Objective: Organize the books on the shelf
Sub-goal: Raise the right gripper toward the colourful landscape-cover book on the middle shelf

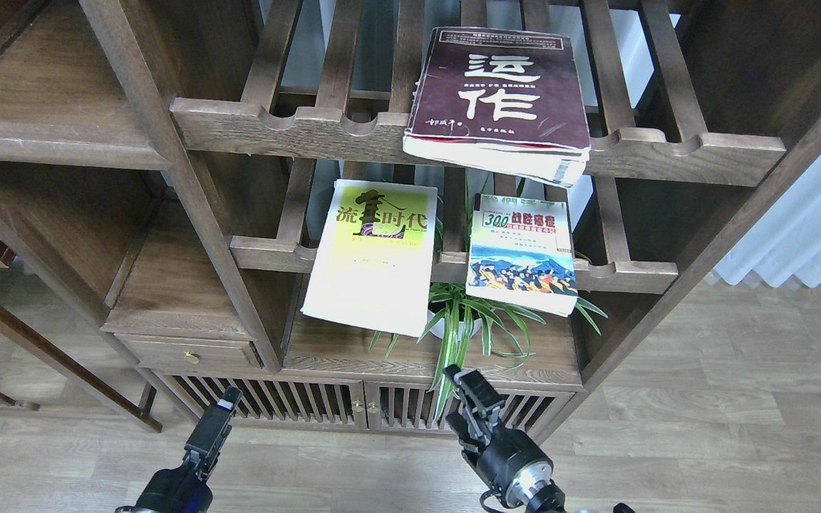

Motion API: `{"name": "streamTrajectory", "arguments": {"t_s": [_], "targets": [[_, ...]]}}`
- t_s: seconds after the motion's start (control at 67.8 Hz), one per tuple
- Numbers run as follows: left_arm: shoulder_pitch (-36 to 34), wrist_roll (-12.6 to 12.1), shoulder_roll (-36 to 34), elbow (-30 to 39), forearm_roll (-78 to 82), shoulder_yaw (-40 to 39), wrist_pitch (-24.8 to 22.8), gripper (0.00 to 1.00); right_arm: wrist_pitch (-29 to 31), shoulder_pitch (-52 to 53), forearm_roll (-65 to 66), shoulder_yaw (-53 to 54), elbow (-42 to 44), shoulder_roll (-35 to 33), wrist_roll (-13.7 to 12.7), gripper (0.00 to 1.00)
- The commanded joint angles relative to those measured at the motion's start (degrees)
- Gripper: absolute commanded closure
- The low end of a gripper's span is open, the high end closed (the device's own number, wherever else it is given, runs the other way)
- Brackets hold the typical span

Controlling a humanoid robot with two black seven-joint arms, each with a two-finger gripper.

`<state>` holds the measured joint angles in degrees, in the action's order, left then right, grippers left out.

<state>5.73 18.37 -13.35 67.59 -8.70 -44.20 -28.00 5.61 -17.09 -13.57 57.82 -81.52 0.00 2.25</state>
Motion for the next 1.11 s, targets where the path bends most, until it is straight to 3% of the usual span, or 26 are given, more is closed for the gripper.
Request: {"name": "streamTrajectory", "arguments": {"t_s": [0.0,0.384,0.649,0.811,1.092], "targets": [[0.2,-0.3,-0.4,0.7,0.1,-0.2,0.0,0.00,4.0,-1.4,0.0,0.0,-0.5,0.0,0.0,0.00],[0.0,0.7,-0.2,-3.9,0.4,-2.4,0.0,0.00,6.7,2.4,0.5,1.7,5.8,0.0,0.0,0.00],[-0.7,0.6,-0.1,-8.3,0.6,-2.0,0.0,0.00,22.2,1.7,0.6,-0.5,6.4,0.0,-0.8,0.00],[-4.2,0.4,5.1,-12.1,0.6,-1.9,0.0,0.00,22.4,2.8,0.5,-1.0,11.0,0.0,-0.6,0.00],[-4.7,0.1,5.1,-12.1,0.5,-2.0,0.0,0.00,22.4,4.2,0.4,-0.2,19.0,-0.4,-0.5,0.00]]}}
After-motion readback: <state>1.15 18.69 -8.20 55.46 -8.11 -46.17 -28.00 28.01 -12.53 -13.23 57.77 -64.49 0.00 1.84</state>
